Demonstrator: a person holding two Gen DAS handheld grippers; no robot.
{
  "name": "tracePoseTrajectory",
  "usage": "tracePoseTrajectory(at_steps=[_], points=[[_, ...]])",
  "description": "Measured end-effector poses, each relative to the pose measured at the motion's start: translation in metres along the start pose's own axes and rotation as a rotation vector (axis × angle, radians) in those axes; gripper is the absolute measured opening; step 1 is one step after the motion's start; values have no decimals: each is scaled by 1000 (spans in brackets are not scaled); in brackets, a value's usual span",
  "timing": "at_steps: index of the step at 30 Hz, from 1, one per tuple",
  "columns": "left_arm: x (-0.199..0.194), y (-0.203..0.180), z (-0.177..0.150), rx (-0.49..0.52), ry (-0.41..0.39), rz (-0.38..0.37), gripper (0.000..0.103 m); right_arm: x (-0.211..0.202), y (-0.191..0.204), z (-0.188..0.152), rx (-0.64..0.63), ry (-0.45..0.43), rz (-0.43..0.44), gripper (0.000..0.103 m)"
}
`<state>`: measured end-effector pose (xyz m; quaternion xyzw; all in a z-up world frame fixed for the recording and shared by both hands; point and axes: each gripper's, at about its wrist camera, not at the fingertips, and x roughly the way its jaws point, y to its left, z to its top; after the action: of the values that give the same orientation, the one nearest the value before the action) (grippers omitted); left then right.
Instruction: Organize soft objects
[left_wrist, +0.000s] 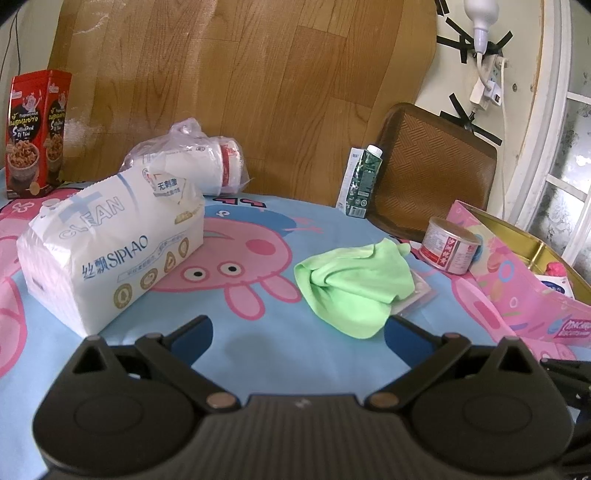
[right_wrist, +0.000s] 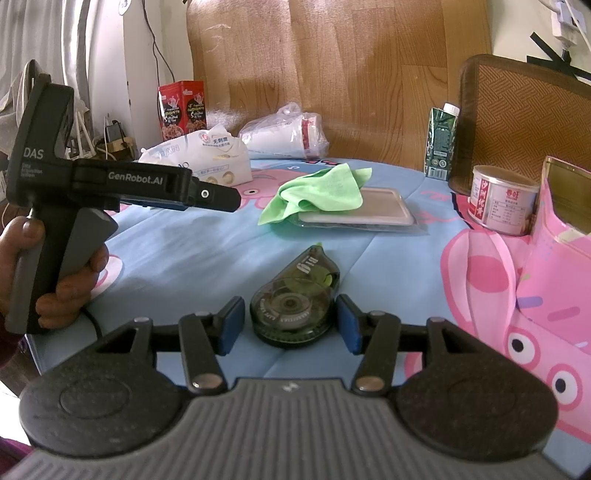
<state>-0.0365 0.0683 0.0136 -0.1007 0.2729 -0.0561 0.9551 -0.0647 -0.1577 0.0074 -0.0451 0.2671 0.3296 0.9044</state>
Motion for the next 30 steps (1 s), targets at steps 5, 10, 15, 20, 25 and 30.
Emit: tracePoseTrajectory(at_steps=[5,10,15,20,25,30], points=[[0,2,0,-4,1,-10,103,0,0,0,-1,0,0,57],[3,5,2,-23,22,-39,103,0,0,0,-10,2,0,58],[1,12,2,-101,49,-77,99,-1,1,-1,-25,4,-12,60],[-4,-8,-3,-133,117,-185,88,-3,1,-1,-30,6,-22,65],[12,-57,-7,-46,237,-240,76,-3,4,-3,-54,0,-26,52],[16,-93,-7,11,245,-296,53,-18,4,-8,-55,-74,-76,52]])
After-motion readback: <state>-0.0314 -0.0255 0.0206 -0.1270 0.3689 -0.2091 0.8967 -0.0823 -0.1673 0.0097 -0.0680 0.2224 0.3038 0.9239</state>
